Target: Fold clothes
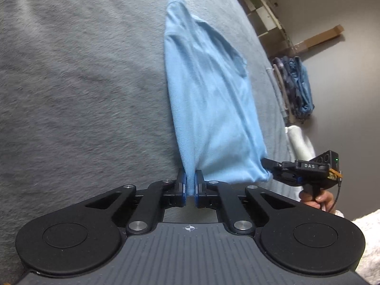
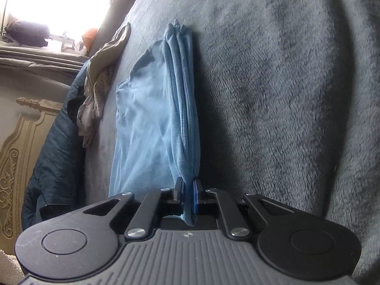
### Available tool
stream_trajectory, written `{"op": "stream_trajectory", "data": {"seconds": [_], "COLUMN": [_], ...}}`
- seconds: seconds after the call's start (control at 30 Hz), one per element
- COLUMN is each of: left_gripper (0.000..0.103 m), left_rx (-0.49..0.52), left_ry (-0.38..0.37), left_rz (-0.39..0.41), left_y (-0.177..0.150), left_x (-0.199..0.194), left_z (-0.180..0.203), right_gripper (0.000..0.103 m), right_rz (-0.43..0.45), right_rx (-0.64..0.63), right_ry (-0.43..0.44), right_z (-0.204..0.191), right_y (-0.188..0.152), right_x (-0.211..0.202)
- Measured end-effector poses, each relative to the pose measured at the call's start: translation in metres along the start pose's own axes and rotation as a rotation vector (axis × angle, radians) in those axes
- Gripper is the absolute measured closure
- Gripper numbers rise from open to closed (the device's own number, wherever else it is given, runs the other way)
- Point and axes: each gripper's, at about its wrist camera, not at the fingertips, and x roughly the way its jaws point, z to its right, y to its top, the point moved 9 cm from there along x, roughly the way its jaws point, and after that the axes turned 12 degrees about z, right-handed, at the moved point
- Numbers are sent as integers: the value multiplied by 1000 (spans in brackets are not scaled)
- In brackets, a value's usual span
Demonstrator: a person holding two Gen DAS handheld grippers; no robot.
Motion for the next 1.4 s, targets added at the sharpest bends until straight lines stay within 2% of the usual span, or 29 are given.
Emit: {"op": "stream_trajectory", "data": {"seconds": [0.23,0.53,0.73,0.97,1.03,1.23,1.4], "left_gripper": [97,92,79,73,69,68,66], "left_rx": [69,151,134,114,108,73,83], "left_ry": [50,86,122,163,175,222,255], "left_rz": [-22,-22,-1,23,30,67,112], "left_y": [-10,-14,-13,-13,-13,-8,-2], "left_x": [8,6,-5,-18,-22,-32,-39], "left_z": [-2,2,-2,-6,-8,-16,-15], "right_gripper": [95,87,77,67,65,65,65], "right_rz": [-12,-22,-17,10,42,189,234], "right_rx": [-37,-126,-152,-198,-222,-286,-316], "right_ry": [-60,-113,-132,-147,-162,-170,-158], "right_z": [8,4,6,-1,-4,-22,-35], "right_y": [-11,-14,-11,-5,-1,20,27], "right_x": [3,2,-4,-14,-18,-35,-35]}}
